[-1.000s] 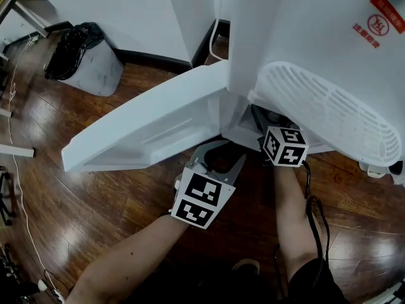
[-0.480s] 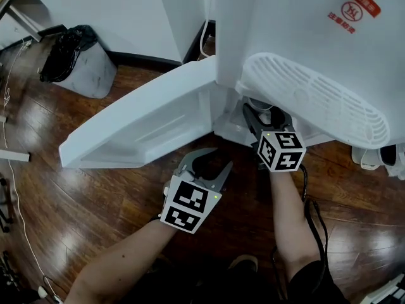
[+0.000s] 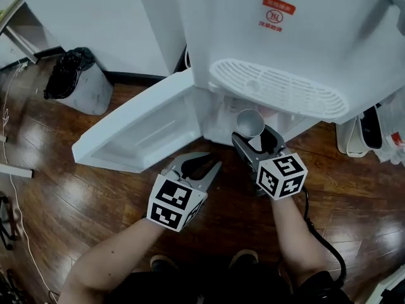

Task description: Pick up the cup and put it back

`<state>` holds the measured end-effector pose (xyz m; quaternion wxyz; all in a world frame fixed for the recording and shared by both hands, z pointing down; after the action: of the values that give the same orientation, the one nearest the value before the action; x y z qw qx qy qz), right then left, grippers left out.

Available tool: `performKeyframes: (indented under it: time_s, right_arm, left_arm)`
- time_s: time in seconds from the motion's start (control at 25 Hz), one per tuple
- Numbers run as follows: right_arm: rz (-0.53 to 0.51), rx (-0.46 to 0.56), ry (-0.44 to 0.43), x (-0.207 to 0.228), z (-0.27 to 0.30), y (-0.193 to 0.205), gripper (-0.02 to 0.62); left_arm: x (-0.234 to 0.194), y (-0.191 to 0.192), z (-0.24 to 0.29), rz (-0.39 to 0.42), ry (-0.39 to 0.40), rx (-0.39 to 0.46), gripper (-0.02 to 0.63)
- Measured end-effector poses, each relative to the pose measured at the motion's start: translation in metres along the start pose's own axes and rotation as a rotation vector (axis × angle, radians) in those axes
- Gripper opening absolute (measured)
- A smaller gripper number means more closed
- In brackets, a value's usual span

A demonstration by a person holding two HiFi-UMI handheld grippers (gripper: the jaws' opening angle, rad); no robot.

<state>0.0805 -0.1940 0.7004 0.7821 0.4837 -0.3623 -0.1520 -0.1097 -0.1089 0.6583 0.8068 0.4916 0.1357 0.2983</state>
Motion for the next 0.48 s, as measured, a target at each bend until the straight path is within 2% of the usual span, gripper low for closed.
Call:
performKeyframes:
  time_s: [0.12,0.32,0.48]
  right_arm:
    - [-0.002,0.008,-0.027,-0.021,-0.023,-0.018,0.313]
    - [-0.016,-0.007,-0.072,-0.064,-0.063,-0.057,0.313]
    - [-0.087,-0.034,-0.130,-0.099,-0.091,-0.091,0.313]
  left_arm:
    - [0.001,-0.023,-0.006,0.020,0.012,0.046,0.206]
    - [-0.004,-0.057,-0.032,-0.020,0.027,0.099,0.212]
    - [-0.011,-0.080,-0.065,-0.016,0.016,0.149,0.212]
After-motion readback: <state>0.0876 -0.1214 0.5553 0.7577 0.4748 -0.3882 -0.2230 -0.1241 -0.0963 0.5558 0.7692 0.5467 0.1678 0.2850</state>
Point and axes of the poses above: the fingertips, and each gripper's own axes: z forward along the fingers, x to its right, y out of its underside, the point moved 10 cm from there along -z, backward along the fingers, and after that the axes turned 10 degrees about z, right-handed, at the moved point
